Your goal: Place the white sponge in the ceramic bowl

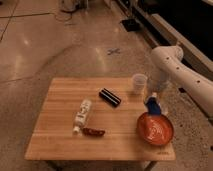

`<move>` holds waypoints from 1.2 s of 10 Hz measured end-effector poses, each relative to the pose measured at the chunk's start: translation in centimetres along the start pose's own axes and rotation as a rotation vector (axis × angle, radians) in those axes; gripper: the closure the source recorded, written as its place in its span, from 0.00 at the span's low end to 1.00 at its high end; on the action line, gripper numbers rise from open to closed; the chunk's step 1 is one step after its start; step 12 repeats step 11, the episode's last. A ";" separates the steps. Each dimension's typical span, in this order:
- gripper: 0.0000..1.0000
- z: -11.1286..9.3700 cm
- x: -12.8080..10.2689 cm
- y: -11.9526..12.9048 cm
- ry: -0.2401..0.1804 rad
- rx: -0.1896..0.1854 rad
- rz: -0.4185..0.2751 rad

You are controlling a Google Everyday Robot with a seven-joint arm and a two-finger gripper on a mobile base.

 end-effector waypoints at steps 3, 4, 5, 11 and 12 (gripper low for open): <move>0.40 1.2 -2.3 1.8 0.025 0.008 0.019; 0.33 1.3 -2.6 2.8 0.039 0.007 0.032; 0.32 1.3 -2.8 3.5 0.048 0.008 0.043; 0.32 1.3 -2.8 3.6 0.056 0.010 0.046; 0.32 1.3 -2.8 3.6 0.056 0.010 0.046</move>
